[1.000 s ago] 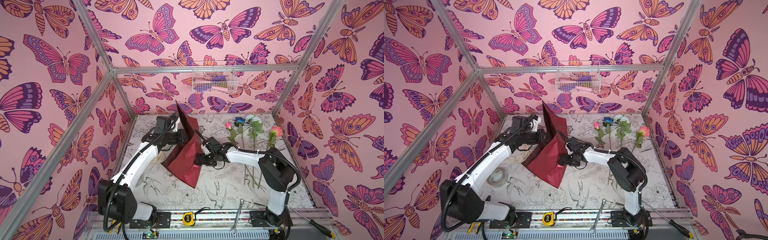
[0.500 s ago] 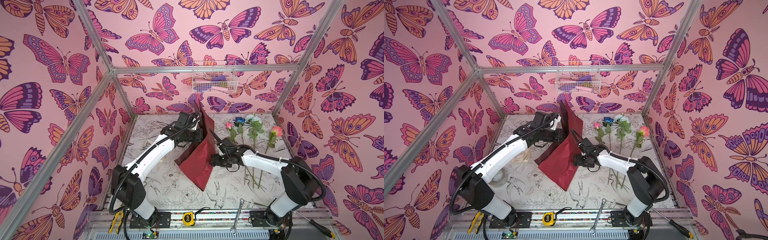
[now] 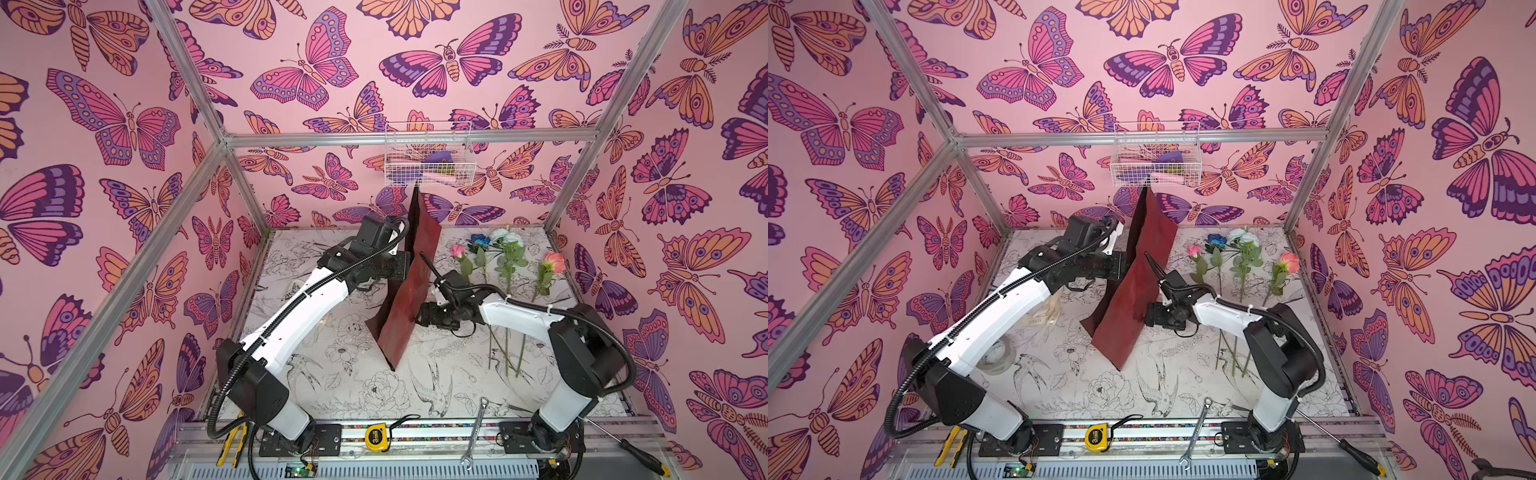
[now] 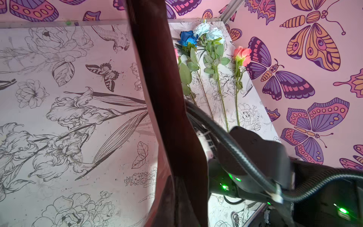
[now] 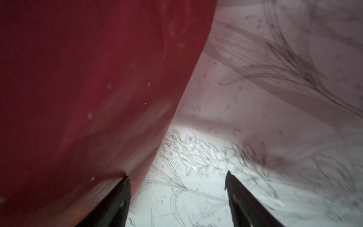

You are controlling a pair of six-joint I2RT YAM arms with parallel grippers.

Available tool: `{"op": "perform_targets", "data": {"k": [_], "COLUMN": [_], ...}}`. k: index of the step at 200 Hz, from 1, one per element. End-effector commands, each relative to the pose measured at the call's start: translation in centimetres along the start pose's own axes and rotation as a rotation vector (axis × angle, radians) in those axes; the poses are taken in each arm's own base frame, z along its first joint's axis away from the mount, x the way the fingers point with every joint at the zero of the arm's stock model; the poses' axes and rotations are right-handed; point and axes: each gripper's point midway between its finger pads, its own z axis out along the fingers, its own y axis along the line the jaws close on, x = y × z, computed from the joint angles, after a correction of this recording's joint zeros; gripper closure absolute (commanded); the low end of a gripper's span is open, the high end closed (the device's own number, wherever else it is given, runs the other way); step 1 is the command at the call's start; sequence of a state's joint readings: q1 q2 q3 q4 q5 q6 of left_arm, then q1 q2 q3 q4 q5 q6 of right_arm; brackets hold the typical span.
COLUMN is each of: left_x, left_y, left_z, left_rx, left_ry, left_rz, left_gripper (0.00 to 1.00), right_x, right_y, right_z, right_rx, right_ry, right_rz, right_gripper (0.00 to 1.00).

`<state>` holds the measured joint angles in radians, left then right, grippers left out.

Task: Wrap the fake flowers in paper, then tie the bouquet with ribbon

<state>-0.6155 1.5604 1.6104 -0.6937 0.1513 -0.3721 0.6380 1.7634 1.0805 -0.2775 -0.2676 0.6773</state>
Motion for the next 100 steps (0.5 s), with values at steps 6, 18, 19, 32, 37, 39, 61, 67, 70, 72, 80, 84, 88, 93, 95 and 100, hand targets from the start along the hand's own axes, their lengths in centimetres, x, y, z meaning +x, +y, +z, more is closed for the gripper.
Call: {"op": "perform_targets", "data": {"k": [6,18,19,32,37,39,61,67,70,72,80,84,88,93,95,100], "left_x": [-0.2,-0.2,-0.3,-0.2,-0.2,-0.2,0.2,0.4,0.5,0.6,0.9,1.1,1.2,1.3,1.4,1.5], "left_y": [-0.3,-0.5,-0.5,-0.8,-0.9,-1.0,-1.1,-1.1,-1.1,-1.1,-1.1,-1.0,-1.0,-1.1,-1.1,-1.2], "left_z": [-2.2,-2.4,-2.5,-2.7,-2.7,-2.7,-2.3,-2.1,-1.9,-1.8,-1.4,-1.2,-1.1,-0.9,-0.9,-0.6], "left_rx": [-0.034,-0.039,-0.04,-0.043,-0.046,-0.047,-0.07,-0.075,-0.079,-0.082,-0.096,-0.106,-0.117,-0.128,-0.132,-0.145], "left_ry": [-0.023,-0.027,-0.028,-0.03,-0.03,-0.031,-0.019,-0.01,-0.006,-0.002,0.01,0.015,0.019,0.023,0.025,0.032], "left_rz": [0.042,0.052,0.052,0.066,0.071,0.074,0.092,0.095,0.097,0.098,0.105,0.111,0.117,0.126,0.129,0.14], "left_gripper": [1.0,1.0,1.0,1.0,1.0,1.0,1.0,1.0,1.0,1.0,1.0,1.0,1.0,1.0,1.0,1.0], "right_x": [-0.8,-0.8,-0.8,-0.6,-0.5,-0.5,0.1,0.1,0.2,0.3,0.5,0.7,0.7,0.9,0.9,1.0], "right_y": [3.2,3.6,3.6,3.6,3.6,3.5,1.5,0.8,0.4,0.1,-1.2,-2.0,-2.6,-3.4,-3.8,-4.6], "right_z": [1.6,2.4,2.4,3.2,3.3,3.4,3.1,2.9,2.6,2.5,1.8,1.6,1.2,0.7,0.5,-0.1], "right_rx": [-0.107,-0.121,-0.122,-0.132,-0.131,-0.128,-0.053,-0.029,-0.018,-0.008,0.026,0.043,0.055,0.071,0.078,0.094], "right_ry": [0.034,0.048,0.049,0.068,0.072,0.075,0.08,0.073,0.069,0.067,0.055,0.052,0.045,0.038,0.033,0.027], "right_rz": [-0.024,-0.018,-0.017,-0.001,0.004,0.007,0.025,0.029,0.032,0.036,0.049,0.06,0.067,0.079,0.084,0.095], "right_gripper": [0.23,0.23,0.23,0.24,0.24,0.24,0.24,0.24,0.24,0.24,0.24,0.24,0.24,0.24,0.24,0.24]}}
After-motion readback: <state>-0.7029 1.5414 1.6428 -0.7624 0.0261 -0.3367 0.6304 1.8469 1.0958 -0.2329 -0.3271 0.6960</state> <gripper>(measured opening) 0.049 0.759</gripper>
